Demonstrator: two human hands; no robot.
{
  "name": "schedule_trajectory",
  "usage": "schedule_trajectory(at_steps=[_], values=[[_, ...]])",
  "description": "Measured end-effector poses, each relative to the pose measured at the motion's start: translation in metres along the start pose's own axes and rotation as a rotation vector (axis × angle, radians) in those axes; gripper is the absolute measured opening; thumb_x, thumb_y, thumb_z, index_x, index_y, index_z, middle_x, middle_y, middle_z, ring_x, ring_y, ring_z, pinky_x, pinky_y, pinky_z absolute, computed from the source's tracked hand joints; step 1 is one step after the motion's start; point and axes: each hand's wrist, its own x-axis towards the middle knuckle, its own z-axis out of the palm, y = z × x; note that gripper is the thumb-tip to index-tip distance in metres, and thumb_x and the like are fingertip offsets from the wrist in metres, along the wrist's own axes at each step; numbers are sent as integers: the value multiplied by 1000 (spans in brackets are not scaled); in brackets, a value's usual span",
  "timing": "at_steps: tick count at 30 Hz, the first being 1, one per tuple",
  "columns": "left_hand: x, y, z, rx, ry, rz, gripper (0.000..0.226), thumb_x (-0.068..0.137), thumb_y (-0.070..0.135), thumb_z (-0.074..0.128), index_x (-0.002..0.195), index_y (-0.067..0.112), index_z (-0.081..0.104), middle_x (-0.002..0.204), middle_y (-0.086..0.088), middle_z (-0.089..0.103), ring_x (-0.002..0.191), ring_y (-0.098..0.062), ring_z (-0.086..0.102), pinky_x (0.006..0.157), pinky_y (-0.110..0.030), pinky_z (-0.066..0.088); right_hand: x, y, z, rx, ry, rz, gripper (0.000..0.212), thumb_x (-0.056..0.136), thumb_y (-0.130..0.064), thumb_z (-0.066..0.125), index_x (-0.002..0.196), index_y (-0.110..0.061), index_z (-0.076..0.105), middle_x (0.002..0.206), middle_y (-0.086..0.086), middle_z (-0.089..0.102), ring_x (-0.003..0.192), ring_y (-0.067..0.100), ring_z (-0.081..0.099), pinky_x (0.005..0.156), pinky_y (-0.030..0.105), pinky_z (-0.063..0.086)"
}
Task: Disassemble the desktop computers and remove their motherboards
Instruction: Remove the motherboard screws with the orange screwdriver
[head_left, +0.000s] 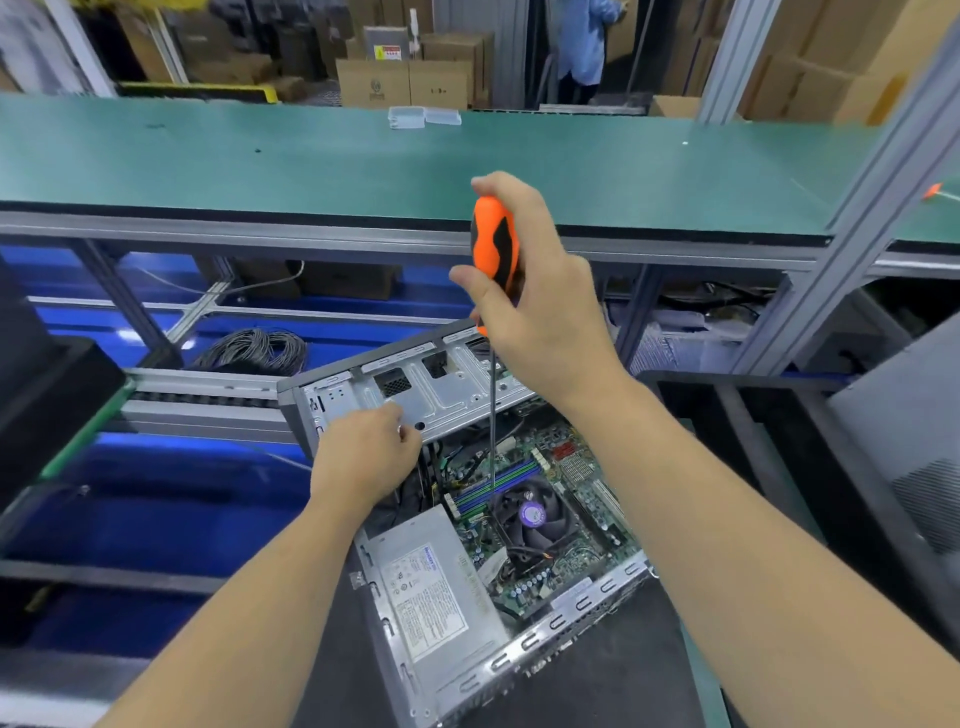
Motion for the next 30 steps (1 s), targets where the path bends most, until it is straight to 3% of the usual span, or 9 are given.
schedule_trajectory(at_steps=[4,10,14,18,30], values=[[1,-1,3,1,11,19,24,90,35,44,85,18,60,58,3,56,52,-17,50,47,-27,33,1,-2,2,34,43,-20,53,94,-15,65,141,-13,41,77,-4,48,68,31,63,66,45,54],[0,0,3,23,-4,32,26,91,33,44,94,15,62,63,0,61,60,-24,57,51,-29,39,-1,5,14,64,64,-14,51,94,-18,65,138,-16,41,77,8,51,63,30,61,61,46,54],[0,1,2,24,-3,37,27,91,33,44,94,13,64,65,-2,63,61,-26,59,52,-31,45,-25,25,30,28,15,84,49,95,-22,65,136,-27,39,77,0,50,65,27,63,62,45,53],[0,1,2,22,-2,44,28,92,33,43,97,14,64,67,-2,64,62,-25,60,53,-32,47,-35,40,35,37,44,152,48,95,-25,65,133,-37,37,77,7,52,67,30,64,64,48,53],[1,1,1,24,10,35,27,91,32,45,95,14,64,64,-2,63,59,-25,59,51,-31,42,-39,47,42,43,16,140,48,96,-29,63,135,-36,35,78,10,52,67,30,62,60,49,52]])
